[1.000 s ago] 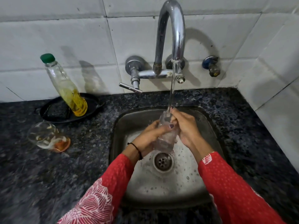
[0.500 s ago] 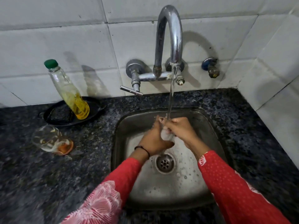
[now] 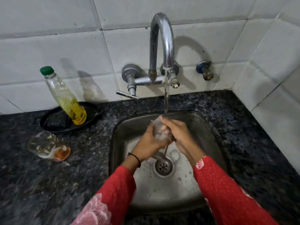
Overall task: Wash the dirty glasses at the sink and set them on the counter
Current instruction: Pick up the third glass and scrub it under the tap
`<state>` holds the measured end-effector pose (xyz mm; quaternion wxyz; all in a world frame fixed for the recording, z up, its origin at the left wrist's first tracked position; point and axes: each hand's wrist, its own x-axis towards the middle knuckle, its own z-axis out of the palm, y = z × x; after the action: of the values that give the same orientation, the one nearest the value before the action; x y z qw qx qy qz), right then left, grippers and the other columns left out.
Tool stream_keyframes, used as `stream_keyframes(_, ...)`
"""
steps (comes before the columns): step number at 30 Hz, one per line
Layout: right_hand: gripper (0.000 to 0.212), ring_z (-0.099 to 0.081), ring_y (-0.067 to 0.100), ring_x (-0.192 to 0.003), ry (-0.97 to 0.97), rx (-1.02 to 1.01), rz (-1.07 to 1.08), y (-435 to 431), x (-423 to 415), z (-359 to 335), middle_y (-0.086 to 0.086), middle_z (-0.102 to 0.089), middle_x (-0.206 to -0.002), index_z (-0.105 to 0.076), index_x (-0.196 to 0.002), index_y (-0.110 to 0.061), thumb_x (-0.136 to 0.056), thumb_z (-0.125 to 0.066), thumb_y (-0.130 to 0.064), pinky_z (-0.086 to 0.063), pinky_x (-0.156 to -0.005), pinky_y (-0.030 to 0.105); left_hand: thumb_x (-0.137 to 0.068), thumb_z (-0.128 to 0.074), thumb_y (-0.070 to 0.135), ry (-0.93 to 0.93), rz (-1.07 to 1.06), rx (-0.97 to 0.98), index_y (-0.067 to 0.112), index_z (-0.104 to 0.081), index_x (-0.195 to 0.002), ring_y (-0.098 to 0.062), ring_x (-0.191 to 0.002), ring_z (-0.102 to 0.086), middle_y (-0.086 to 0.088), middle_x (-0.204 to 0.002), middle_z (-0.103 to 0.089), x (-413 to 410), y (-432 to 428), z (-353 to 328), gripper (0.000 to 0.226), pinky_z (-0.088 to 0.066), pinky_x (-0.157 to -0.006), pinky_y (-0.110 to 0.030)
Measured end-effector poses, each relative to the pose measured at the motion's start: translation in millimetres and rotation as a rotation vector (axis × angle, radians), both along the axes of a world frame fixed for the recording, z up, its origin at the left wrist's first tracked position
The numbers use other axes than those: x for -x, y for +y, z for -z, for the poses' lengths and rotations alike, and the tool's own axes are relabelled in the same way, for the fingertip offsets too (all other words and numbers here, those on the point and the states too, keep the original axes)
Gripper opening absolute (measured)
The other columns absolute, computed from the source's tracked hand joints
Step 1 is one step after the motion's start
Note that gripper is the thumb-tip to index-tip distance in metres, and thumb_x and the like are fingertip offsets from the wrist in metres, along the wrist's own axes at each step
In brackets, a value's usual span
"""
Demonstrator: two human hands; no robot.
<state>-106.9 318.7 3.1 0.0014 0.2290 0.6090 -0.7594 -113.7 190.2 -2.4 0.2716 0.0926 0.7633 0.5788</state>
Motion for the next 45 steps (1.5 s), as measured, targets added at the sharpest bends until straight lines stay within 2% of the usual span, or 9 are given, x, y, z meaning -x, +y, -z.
stream_keyframes(2,0.025,-0.055,0.006,-0.045,0.036,0.033,0.03,1.8,-2.4,-0.7,-0.001,-0.061,-0.053,-0.065,-0.064,-0.012,-0.088,-0.064,-0.018,-0.046,-0.048,0.019,-0.079,-0.072,0.024,-0.225,0.022,-0.181,0.02,-0.059,-0.107,-0.018,-0.089,-0.062,-0.006,-0.105,-0.065,2.9,-2.4,-0.4,0.031,-0.052,-0.08,-0.032)
stream_keyframes(6,0.003,-0.065,0.014,-0.08,0.065,-0.376,-0.126,3.5,-4.5,4.1,0.012,-0.068,-0.096,-0.068,-0.086,-0.012,-0.085,-0.067,-0.015,-0.052,-0.075,0.027,-0.071,-0.08,0.02,0.07,-0.096,-0.095,0.018,-0.042,-0.123,-0.003,-0.095,-0.062,0.002,-0.115,-0.059,0.8,-3.1,16.1,0.065,-0.053,-0.077,-0.017)
stream_keyframes(8,0.037,-0.064,0.015,-0.096,0.042,-0.438,-0.214,7.3,-8.6,6.8,0.006,-0.063,-0.11,-0.06,-0.108,-0.018,-0.075,-0.077,-0.021,-0.051,-0.085,0.03,-0.059,-0.083,0.023,0.121,-0.138,-0.174,0.02,-0.044,-0.12,-0.01,-0.102,-0.062,0.002,-0.114,-0.061,0.2,-1.7,24.5,0.073,-0.052,-0.085,-0.024)
stream_keyframes(18,0.069,-0.058,0.009,-0.112,0.21,-0.844,-0.09,0.8,-16.9,9.6,-0.006,-0.06,-0.124,-0.053,-0.126,-0.023,-0.063,-0.083,-0.022,-0.044,-0.087,0.015,-0.073,-0.069,0.003,0.073,0.006,-0.185,0.029,-0.032,-0.143,-0.002,-0.127,-0.044,0.007,-0.142,-0.044,6.8,1.0,37.4,0.083,-0.042,-0.103,-0.022)
stream_keyframes(23,0.069,-0.056,0.008,-0.108,0.279,-0.899,0.014,-5.1,-11.5,15.1,-0.003,-0.06,-0.122,-0.054,-0.124,-0.017,-0.063,-0.086,-0.017,-0.036,-0.086,0.005,-0.088,-0.048,0.0,-0.163,-0.311,-0.18,0.022,-0.03,-0.147,-0.015,-0.131,-0.041,-0.002,-0.15,-0.038,-0.8,-9.4,56.0,0.066,-0.037,-0.107,-0.035)
stream_keyframes(27,0.054,-0.065,0.012,-0.097,0.088,-0.371,0.171,-0.9,-7.8,15.7,-0.007,-0.065,-0.103,-0.059,-0.114,-0.022,-0.067,-0.084,-0.026,-0.055,-0.081,0.024,-0.096,-0.048,0.016,-0.27,-0.435,-0.374,0.024,-0.054,-0.128,-0.023,-0.12,-0.054,-0.007,-0.134,-0.056,-2.1,-7.2,41.2,0.033,-0.045,-0.096,-0.037)
stream_keyframes(34,0.037,-0.07,0.02,-0.07,-0.129,0.753,0.227,-15.7,-17.6,23.3,0.011,-0.074,-0.086,-0.067,-0.098,-0.012,-0.096,-0.043,-0.04,-0.056,-0.068,0.031,-0.086,-0.065,0.009,0.308,-0.298,-0.259,0.024,-0.063,-0.109,-0.013,-0.107,-0.061,-0.003,-0.117,-0.064,16.1,18.4,-3.6,0.028,-0.049,-0.097,-0.032)
stream_keyframes(40,0.044,-0.071,0.021,-0.062,-0.124,0.811,0.286,-9.8,-13.5,28.6,0.011,-0.074,-0.075,-0.065,-0.095,-0.01,-0.095,-0.044,-0.049,-0.059,-0.063,0.032,-0.092,-0.056,0.007,0.328,-0.199,-0.243,0.013,-0.065,-0.108,-0.014,-0.103,-0.062,-0.004,-0.112,-0.066,19.8,30.5,-17.7,0.02,-0.051,-0.095,-0.034)
stream_keyframes(45,0.023,-0.069,0.023,-0.076,-0.067,0.474,0.096,18.7,4.1,15.2,0.01,-0.071,-0.089,-0.067,-0.097,-0.015,-0.089,-0.06,-0.036,-0.057,-0.071,0.035,-0.098,-0.045,0.022,-0.158,-0.407,-0.482,0.023,-0.058,-0.121,-0.028,-0.112,-0.061,-0.009,-0.123,-0.064,7.8,9.7,4.8,0.026,-0.051,-0.091,-0.042)
